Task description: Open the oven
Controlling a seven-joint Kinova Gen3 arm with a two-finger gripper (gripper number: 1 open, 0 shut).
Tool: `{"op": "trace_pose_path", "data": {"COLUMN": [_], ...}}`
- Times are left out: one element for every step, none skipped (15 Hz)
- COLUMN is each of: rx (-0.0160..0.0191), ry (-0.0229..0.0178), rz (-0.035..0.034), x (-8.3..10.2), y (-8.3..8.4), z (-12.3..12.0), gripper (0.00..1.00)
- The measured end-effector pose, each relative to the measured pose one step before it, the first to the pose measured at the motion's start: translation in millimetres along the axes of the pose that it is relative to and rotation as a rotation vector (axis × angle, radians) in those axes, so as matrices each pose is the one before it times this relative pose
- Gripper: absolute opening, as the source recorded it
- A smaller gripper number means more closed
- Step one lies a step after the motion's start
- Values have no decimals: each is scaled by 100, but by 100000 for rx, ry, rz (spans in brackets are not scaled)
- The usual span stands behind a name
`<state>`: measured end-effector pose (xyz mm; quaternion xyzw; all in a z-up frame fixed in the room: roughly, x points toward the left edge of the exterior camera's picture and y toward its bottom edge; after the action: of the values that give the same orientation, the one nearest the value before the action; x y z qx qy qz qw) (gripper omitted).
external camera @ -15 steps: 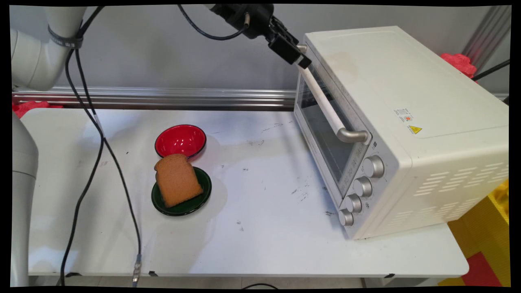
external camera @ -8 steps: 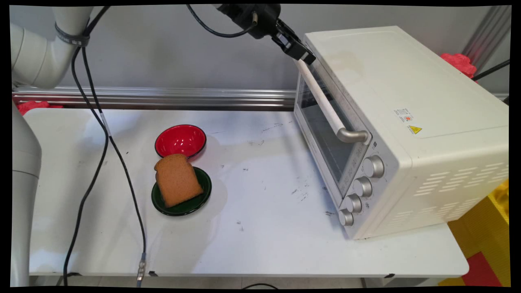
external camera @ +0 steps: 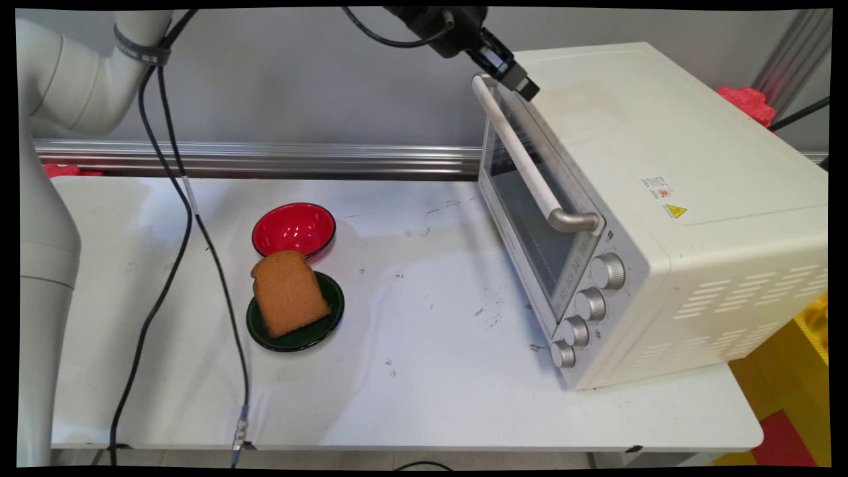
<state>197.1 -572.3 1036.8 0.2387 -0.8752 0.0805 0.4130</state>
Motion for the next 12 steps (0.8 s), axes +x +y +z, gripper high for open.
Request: {"op": "trace_pose_path", "data": {"rx": [-449, -315, -202, -181, -228, -103, -40, -45, -16, -23, -30, -47], "ry": [-232, -234, -228, -289, -522, -461, -722, -688, -522, -959, -699, -667], "rz": [-228, -279, -151, -117, -136, -97, -161, -143, -106, -209, -158, -178], "x": [221, 151, 91, 73, 88, 33, 20, 14, -6, -37, -41, -38], "y": [59, 41, 23, 27, 26, 11, 11, 9, 16, 38, 43, 48], "z": [221, 133, 88, 65, 79, 39, -1, -6, -22, -33, -28, -21], "gripper": [0, 0, 0, 0, 0, 0, 0, 0, 0, 0, 0, 0]}}
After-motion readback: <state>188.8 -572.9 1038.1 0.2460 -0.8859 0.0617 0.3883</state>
